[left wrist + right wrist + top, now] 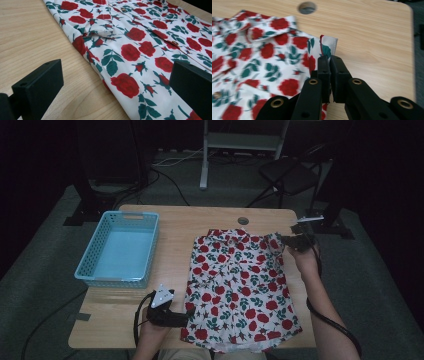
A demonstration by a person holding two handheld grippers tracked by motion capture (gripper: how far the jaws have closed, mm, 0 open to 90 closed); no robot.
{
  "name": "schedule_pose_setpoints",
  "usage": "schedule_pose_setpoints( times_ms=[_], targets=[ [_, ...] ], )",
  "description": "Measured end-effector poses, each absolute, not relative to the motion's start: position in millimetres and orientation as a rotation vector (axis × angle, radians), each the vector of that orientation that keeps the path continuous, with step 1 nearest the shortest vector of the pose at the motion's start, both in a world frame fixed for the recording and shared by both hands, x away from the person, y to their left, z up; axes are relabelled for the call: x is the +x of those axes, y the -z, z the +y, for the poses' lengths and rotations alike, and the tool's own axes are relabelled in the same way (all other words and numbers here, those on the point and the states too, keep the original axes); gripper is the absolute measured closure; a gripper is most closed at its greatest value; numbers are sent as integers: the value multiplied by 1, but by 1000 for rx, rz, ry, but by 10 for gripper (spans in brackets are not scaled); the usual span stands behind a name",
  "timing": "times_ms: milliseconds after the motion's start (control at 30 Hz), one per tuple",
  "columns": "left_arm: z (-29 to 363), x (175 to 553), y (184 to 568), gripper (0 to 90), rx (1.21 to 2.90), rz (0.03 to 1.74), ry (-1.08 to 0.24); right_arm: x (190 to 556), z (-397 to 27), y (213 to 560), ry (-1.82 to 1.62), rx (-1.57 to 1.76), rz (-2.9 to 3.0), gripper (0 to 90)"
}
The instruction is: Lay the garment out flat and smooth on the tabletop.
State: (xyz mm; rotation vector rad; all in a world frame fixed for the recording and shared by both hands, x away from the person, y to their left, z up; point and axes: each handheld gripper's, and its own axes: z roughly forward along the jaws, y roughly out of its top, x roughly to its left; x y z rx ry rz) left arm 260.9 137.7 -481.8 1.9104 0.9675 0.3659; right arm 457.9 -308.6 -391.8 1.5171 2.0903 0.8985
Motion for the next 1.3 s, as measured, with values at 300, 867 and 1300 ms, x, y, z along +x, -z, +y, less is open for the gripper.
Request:
schedule_pose_setpoints(
  times_ms=[300,867,1300],
  targets=[
    [137,262,482,2,1914,969,-367,458,-346,404,-834,1655,2000,865],
    [137,262,482,2,1921,965,-335,459,-376,439,-737,1805,1901,498],
    [140,263,483,2,1908,974,-310,444,-366,459,-841,1826,1912,122]
  ],
)
